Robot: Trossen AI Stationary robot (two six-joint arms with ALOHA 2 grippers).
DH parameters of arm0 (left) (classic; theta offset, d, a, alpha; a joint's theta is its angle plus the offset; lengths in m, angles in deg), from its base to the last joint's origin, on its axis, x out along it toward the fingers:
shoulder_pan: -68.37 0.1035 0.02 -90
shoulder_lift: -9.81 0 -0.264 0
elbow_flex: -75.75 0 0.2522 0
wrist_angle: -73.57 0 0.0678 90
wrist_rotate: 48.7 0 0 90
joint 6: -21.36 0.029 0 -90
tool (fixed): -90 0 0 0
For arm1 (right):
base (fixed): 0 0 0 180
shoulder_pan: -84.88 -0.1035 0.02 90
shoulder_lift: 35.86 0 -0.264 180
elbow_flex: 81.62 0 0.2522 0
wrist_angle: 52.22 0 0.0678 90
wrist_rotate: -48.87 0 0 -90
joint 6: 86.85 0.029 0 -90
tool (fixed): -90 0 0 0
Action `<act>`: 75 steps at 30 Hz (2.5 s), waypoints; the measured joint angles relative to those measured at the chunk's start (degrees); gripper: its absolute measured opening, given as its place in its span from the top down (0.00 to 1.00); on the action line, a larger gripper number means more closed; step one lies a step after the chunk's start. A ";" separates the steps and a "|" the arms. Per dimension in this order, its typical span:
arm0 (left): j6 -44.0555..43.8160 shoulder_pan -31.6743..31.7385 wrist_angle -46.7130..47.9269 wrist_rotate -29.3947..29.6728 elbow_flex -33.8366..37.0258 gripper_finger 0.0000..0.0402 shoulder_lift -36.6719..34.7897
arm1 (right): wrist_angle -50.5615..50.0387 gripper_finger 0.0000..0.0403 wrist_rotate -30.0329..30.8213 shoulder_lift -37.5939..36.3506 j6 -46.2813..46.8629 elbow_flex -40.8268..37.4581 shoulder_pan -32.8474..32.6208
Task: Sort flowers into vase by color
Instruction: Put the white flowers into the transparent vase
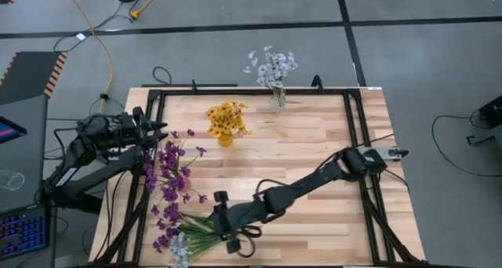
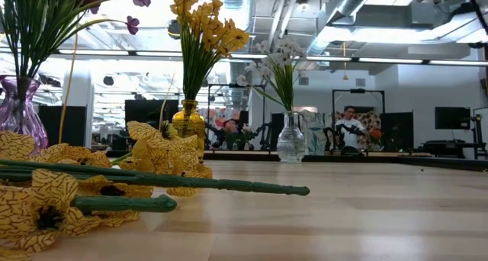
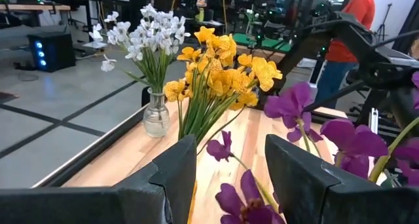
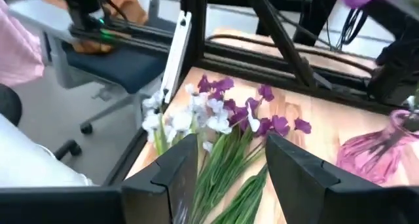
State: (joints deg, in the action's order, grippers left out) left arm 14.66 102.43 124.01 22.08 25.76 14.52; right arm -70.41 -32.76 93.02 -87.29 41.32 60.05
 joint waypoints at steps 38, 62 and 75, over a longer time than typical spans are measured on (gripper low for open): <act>-0.58 -0.01 4.20 -0.02 0.00 0.58 0.00 | -22.38 0.49 -3.70 13.05 9.41 20.09 -2.17; -0.63 -0.02 4.57 0.11 0.00 0.58 0.00 | -18.01 0.49 -2.98 20.66 5.99 19.96 -1.87; -0.63 -0.01 4.72 0.11 0.00 0.58 0.00 | -20.33 0.53 -1.12 21.44 5.99 20.07 -1.93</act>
State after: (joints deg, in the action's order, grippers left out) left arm 14.03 102.42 128.72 22.19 25.76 14.52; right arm -90.74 -33.88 114.46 -81.31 61.39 58.12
